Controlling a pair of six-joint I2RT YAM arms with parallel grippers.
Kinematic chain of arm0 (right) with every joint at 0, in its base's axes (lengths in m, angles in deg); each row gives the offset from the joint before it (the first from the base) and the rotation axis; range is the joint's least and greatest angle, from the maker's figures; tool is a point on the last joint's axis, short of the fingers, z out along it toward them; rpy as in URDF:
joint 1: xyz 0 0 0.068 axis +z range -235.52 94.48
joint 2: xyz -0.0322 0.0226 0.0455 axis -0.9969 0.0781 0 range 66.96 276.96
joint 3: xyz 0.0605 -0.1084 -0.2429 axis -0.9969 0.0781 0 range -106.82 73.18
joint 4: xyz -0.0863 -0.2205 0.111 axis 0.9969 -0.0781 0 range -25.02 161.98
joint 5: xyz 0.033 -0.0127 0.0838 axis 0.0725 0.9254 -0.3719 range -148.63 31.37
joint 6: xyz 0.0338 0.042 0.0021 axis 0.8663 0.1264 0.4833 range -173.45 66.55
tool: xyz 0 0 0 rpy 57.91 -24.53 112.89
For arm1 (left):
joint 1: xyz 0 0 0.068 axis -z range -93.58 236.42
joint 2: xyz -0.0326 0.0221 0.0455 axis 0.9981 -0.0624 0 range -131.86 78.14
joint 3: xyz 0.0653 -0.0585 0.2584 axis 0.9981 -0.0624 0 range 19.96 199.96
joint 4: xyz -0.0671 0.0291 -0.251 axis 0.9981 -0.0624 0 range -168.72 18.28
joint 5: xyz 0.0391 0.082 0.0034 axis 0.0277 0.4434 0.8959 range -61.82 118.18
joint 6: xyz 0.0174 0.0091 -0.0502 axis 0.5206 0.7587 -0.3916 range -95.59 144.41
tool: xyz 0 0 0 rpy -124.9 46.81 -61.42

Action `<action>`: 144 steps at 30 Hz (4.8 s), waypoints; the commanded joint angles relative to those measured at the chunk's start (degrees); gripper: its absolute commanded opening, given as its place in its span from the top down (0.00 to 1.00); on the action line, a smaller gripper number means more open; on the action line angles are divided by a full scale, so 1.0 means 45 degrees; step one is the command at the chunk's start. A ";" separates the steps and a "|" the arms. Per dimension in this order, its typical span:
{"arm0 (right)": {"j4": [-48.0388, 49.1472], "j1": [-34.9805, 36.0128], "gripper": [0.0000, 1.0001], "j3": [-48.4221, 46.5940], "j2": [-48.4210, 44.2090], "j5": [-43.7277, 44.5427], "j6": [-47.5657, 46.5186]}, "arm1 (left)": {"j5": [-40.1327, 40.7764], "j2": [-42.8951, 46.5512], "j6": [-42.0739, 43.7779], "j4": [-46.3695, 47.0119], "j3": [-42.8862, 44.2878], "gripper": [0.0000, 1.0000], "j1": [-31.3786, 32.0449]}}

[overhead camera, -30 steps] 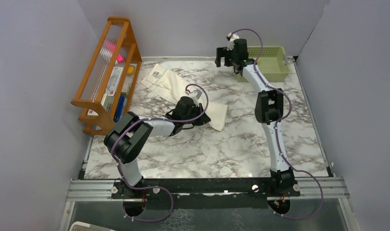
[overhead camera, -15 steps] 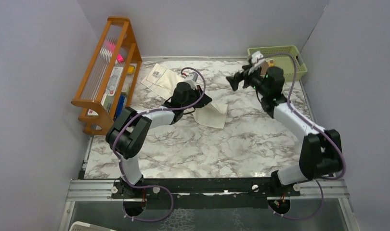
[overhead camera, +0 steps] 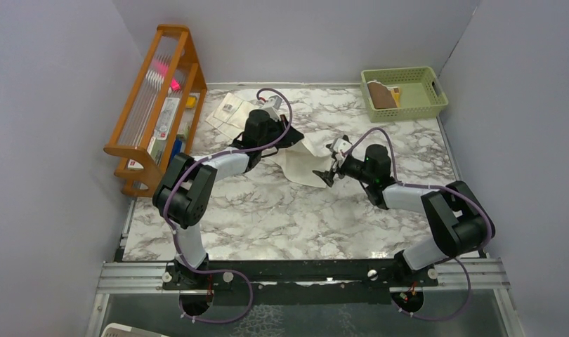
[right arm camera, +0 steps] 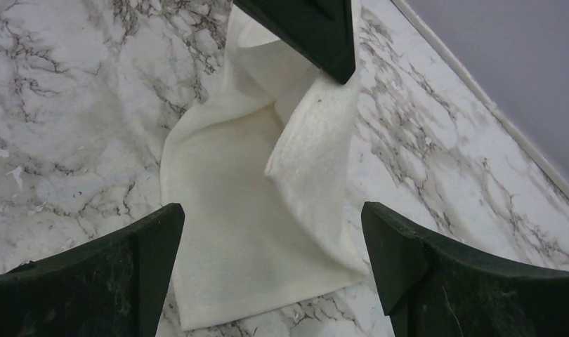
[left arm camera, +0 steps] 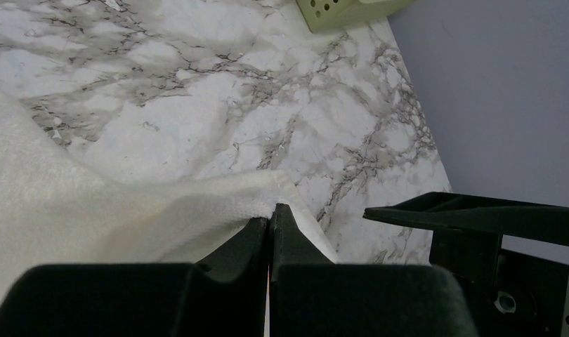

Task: Roll the towels
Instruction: Flatten out the towel at the center of the board.

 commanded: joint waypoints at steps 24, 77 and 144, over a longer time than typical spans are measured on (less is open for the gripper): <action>-0.1376 0.0018 0.64 -0.2964 0.2502 -0.0172 -0.1952 | -0.0796 0.0059 0.0179 -0.0185 0.0186 1.00 -0.0084; -0.6583 -0.4029 0.99 -0.6935 0.2088 0.3519 0.8251 | 0.1582 -0.2485 0.4104 -0.4894 0.3619 0.47 -0.5337; -0.9080 -0.4029 0.99 -0.7039 -0.3252 0.4939 0.8600 | -0.0736 0.4253 0.4874 -0.9385 0.4000 1.00 -0.7398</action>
